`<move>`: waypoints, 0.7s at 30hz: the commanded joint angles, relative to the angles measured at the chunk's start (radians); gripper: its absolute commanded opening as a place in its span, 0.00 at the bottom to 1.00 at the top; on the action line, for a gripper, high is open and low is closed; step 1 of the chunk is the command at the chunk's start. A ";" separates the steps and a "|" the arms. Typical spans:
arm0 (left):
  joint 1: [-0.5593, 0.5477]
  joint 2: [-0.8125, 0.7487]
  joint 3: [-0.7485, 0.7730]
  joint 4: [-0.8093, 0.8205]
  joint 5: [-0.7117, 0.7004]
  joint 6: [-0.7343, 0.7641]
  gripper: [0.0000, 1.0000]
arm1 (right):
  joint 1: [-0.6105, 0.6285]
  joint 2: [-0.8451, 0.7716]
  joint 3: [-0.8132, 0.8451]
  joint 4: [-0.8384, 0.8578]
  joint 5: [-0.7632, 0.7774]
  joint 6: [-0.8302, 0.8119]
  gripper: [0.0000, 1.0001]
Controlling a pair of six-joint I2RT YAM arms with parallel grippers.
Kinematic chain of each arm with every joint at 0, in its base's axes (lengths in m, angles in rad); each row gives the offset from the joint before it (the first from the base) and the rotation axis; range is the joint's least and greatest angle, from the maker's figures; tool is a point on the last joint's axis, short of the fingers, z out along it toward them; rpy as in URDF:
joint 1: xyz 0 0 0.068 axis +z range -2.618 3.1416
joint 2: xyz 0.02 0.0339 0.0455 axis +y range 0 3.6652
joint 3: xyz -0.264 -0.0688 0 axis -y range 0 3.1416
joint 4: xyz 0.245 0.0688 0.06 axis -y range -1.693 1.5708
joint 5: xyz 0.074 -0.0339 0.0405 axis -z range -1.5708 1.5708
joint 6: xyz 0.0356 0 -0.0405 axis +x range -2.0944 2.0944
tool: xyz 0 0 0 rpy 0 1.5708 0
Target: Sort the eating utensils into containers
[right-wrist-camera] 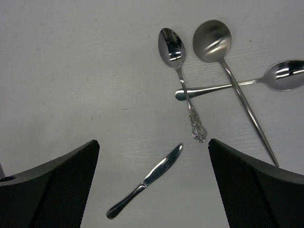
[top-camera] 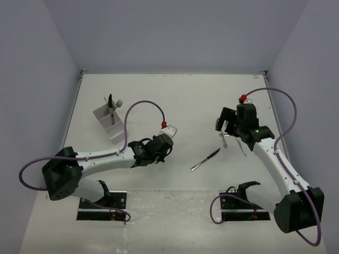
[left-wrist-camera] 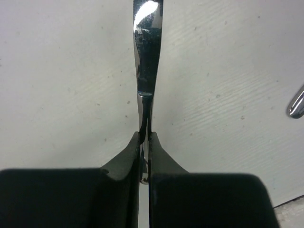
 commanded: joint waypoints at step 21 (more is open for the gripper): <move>0.557 -0.508 -0.284 0.732 0.109 0.738 0.00 | 0.004 -0.008 0.055 -0.007 0.037 -0.025 0.99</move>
